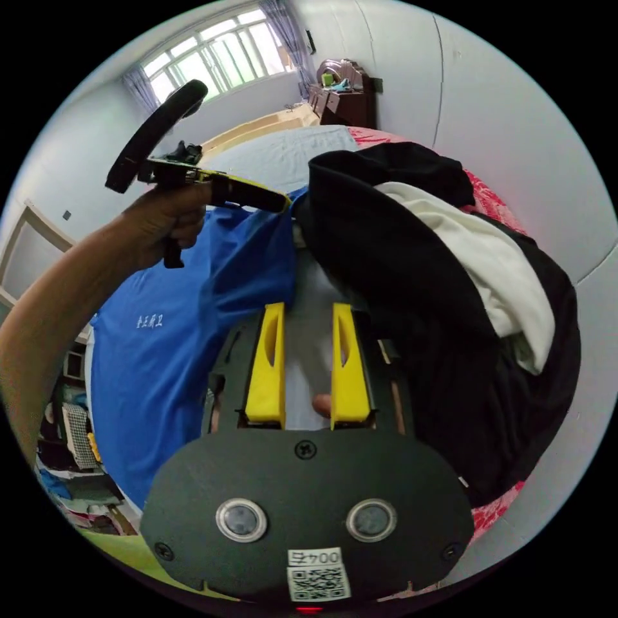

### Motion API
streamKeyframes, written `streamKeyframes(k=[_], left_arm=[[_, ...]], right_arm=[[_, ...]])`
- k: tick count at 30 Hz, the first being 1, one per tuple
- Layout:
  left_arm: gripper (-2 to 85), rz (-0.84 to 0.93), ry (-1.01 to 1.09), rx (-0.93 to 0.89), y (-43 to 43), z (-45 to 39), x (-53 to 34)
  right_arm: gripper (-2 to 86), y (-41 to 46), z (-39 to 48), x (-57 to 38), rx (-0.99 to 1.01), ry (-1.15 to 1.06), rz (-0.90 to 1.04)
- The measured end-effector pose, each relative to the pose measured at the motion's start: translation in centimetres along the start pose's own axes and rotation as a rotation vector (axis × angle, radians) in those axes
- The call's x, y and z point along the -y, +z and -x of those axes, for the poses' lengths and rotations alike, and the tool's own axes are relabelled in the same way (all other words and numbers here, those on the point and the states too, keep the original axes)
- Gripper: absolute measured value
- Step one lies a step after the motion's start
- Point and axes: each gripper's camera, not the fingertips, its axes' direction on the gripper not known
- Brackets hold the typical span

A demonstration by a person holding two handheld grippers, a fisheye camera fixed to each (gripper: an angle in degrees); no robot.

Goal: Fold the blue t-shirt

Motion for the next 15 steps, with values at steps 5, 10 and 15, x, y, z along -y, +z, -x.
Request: streamKeyframes(k=[5,10,15], left_arm=[[15.4,-0.136,-0.151,-0.174,-2.8,2.9,-1.7],[15.3,-0.199,-0.131,-0.209,-8.0,4.2,-8.6],[14.6,-0.183,-0.137,-0.079,-12.2,4.6,-21.1]], right_arm=[[12.7,-3.0,2.1,-5.1,0.048,-0.092,-0.044],[10.6,-4.3,5.9,-13.1,0.170,-0.192,0.069],[10.1,-2.6,10.9,-20.2,0.212,-0.269,0.255]])
